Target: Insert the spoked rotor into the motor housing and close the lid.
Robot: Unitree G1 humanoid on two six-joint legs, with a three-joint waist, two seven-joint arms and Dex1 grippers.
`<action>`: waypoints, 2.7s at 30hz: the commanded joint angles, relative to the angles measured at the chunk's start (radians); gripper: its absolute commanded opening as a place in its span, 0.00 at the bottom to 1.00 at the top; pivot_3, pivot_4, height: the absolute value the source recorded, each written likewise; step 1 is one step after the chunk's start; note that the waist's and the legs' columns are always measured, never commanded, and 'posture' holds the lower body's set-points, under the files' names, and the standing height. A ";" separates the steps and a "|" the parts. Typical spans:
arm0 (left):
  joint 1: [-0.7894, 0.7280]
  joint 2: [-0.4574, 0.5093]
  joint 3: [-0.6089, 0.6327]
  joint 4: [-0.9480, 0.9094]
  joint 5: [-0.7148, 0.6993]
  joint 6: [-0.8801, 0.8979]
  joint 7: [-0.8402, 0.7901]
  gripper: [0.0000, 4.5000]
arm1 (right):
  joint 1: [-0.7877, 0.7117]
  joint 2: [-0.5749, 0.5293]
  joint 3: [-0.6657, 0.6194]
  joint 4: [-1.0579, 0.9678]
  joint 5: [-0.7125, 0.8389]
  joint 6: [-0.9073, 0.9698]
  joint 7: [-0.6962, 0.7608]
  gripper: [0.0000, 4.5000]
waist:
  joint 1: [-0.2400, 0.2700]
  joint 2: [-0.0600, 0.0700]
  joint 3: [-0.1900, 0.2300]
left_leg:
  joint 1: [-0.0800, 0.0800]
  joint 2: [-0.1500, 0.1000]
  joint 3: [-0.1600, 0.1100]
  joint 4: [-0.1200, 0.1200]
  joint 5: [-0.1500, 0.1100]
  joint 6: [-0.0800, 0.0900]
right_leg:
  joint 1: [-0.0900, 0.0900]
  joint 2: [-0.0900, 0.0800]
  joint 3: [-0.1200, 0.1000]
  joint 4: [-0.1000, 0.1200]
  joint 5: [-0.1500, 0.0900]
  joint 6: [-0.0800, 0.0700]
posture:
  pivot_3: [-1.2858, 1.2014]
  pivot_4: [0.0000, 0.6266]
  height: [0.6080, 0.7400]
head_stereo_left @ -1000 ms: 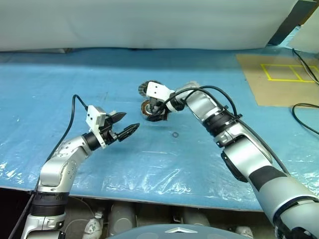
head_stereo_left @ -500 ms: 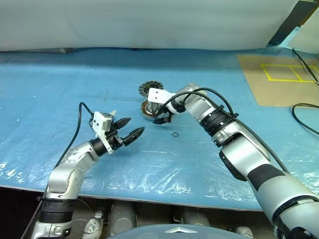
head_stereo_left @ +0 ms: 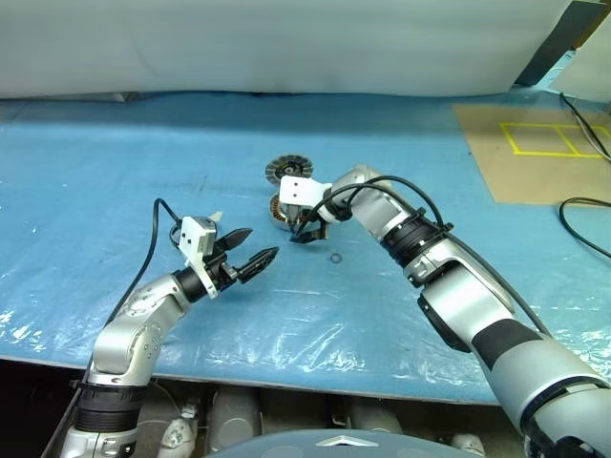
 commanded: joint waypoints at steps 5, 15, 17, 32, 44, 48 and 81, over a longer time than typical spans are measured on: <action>0.012 0.005 0.000 -0.021 0.006 -0.025 -0.015 0.99 | -0.002 0.021 0.007 0.005 -0.023 -0.010 -0.009 1.00 | -0.001 0.000 0.000 | 0.001 0.000 0.000 0.000 0.000 0.000 | 0.000 0.000 0.000 0.000 0.000 0.000 | 0.52 0.24 1.00; 0.009 -0.016 -0.013 -0.010 0.016 -0.043 -0.017 1.00 | 0.016 0.029 0.028 0.047 -0.083 0.006 -0.036 0.59 | 0.001 0.000 0.000 | 0.004 0.000 0.000 0.000 0.000 0.000 | 0.004 0.000 0.000 -0.001 0.000 0.000 | 0.52 0.24 1.00; 0.008 -0.020 -0.016 -0.011 0.017 -0.044 -0.014 1.00 | 0.010 0.033 0.019 0.049 -0.088 0.012 -0.043 0.44 | 0.000 0.000 0.000 | 0.004 0.000 0.000 0.000 0.000 0.000 | 0.004 0.000 0.000 -0.001 0.000 0.000 | 0.52 0.24 1.00; 0.036 0.005 0.017 -0.016 -0.026 -0.041 -0.055 1.00 | 0.070 -0.039 0.074 -0.516 0.034 0.687 0.210 0.44 | 0.003 0.000 0.000 | 0.003 0.000 -0.001 -0.003 0.000 0.000 | 0.003 0.000 0.000 -0.002 0.002 0.004 | 0.52 0.24 1.00; 0.017 0.016 0.015 -0.018 -0.036 -0.010 -0.049 1.00 | 0.116 0.006 0.142 -0.577 0.167 0.898 0.064 0.50 | 0.001 0.000 0.000 | 0.012 0.000 -0.002 -0.004 0.000 -0.001 | 0.009 0.000 0.004 -0.001 0.000 0.000 | 0.52 0.24 1.00; 0.010 0.020 0.015 -0.021 -0.038 -0.002 -0.049 1.00 | 0.079 -0.040 0.151 -0.578 0.227 0.904 0.091 0.75 | 0.000 0.000 0.000 | 0.018 -0.001 -0.002 -0.007 0.000 -0.001 | 0.011 0.000 0.007 -0.002 0.000 0.000 | 0.52 0.24 1.00; -0.056 0.093 0.007 -0.071 -0.099 0.112 -0.102 1.00 | 0.772 -0.285 -0.452 -0.977 0.469 0.279 -0.333 0.75 | 0.025 0.001 0.000 | 0.013 -0.001 0.002 -0.007 0.000 -0.001 | 0.003 0.003 0.012 -0.003 0.000 0.001 | 0.52 0.24 1.00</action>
